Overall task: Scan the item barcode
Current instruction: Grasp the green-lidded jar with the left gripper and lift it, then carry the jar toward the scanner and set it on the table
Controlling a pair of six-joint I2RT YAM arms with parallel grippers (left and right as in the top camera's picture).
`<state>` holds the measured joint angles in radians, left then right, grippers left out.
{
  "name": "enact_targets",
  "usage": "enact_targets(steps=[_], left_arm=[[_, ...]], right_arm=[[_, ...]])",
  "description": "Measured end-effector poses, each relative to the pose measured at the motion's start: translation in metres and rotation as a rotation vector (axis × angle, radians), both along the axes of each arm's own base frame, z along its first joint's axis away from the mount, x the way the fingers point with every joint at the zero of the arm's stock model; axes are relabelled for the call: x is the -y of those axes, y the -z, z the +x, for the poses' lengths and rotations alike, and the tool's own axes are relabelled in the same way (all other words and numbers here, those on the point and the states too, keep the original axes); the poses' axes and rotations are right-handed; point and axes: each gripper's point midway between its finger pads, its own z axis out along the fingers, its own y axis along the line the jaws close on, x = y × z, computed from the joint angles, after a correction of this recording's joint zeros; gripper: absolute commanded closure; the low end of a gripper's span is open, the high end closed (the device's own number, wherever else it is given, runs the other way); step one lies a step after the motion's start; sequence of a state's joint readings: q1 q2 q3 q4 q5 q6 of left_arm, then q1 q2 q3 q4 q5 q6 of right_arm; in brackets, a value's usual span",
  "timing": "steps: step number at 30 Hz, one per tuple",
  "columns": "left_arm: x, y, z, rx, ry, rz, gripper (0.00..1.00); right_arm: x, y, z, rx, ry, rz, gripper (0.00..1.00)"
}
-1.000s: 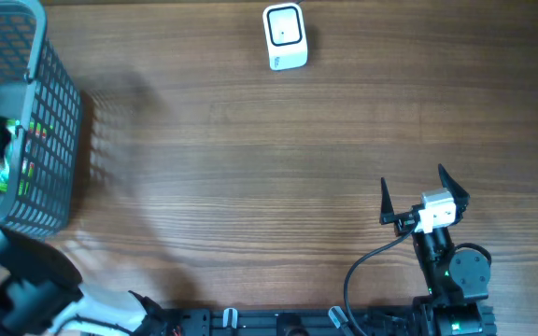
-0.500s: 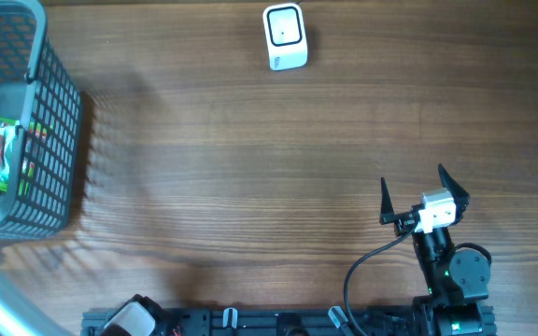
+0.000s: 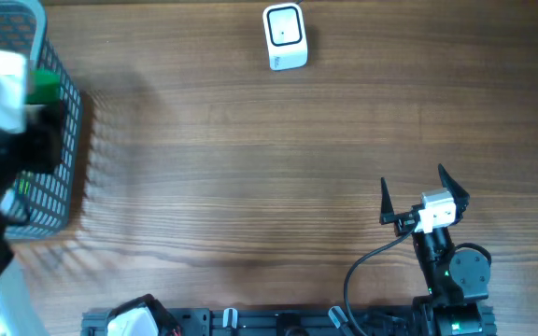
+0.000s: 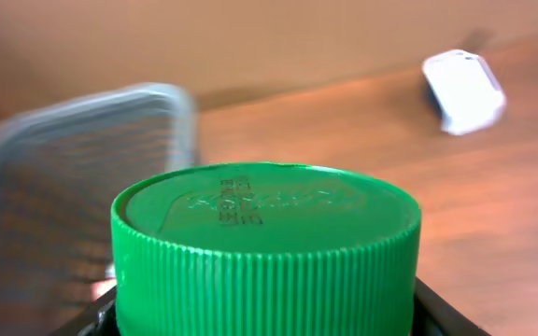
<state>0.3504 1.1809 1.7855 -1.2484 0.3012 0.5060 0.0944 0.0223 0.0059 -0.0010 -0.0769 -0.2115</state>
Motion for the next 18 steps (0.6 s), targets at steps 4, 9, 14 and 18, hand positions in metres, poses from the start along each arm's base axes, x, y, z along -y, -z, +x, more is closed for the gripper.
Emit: enact_targets(steps=[4,9,14,18], left_arm=[[0.048,0.027,0.014,-0.12,0.136,-0.081,0.47],[0.106,0.061,0.031,-0.271,0.281,-0.127,0.47],[0.157,0.109,0.048,-0.448,0.375,-0.122,0.47],[0.193,0.153,0.059,-0.588,0.426,-0.11,0.48]], right_arm=[[0.0,0.0,0.0,0.0,0.0,0.0,0.0],[0.0,0.0,0.0,0.0,0.0,0.0,0.0],[0.0,0.0,0.0,0.0,0.0,0.0,0.0],[0.0,0.0,0.0,0.0,0.0,0.0,0.0]])
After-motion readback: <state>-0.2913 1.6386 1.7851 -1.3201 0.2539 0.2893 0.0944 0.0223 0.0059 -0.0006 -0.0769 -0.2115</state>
